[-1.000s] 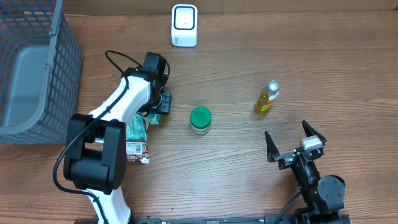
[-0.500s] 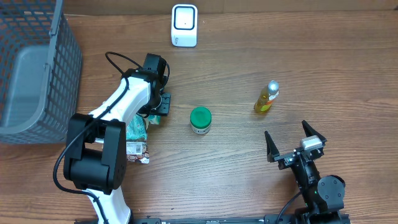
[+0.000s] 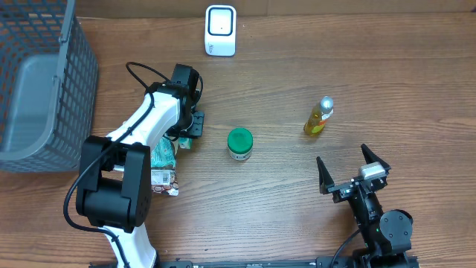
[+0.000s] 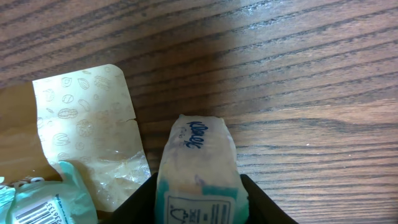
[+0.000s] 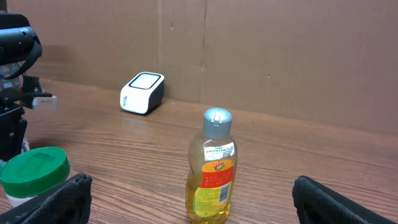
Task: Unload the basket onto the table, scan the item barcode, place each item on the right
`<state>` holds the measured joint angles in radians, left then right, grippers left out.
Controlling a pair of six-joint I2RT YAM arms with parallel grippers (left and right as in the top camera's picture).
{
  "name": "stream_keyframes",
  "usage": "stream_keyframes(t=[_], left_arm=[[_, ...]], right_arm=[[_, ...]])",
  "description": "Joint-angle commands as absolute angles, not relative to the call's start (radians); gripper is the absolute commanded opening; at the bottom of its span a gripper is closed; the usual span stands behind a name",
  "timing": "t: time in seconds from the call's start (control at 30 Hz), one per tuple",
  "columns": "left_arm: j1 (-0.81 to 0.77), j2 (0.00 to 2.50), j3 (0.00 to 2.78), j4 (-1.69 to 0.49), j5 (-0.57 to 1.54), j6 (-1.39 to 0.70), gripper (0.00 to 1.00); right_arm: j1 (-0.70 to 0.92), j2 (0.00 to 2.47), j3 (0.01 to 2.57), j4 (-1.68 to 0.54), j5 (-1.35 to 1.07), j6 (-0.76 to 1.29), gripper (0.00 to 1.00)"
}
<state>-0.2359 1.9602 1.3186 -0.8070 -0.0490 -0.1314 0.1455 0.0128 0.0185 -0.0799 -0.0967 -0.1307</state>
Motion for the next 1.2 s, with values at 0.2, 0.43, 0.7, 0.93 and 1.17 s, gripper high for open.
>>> stream_keyframes(t=[0.2, 0.43, 0.7, 0.93, 1.17], left_arm=[[-0.242, 1.975, 1.309, -0.806, -0.051, -0.138, 0.35], [-0.242, 1.975, 1.309, -0.807, -0.051, -0.138, 0.34], [-0.242, 1.975, 1.309, -0.811, -0.046, -0.138, 0.25], [-0.242, 1.975, 1.309, -0.815, 0.028, -0.139, 0.19], [-0.243, 1.974, 1.311, -0.828, 0.027, -0.189, 0.15]], right_arm=[[0.142, 0.003, 0.008, -0.076, -0.091, -0.129, 1.0], [0.142, 0.003, 0.008, -0.076, -0.091, -0.129, 1.0], [0.142, 0.003, 0.008, -0.076, -0.091, -0.129, 1.0], [0.142, 0.003, 0.008, -0.076, -0.091, -0.129, 1.0], [0.142, 0.003, 0.008, -0.076, -0.091, -0.129, 1.0]])
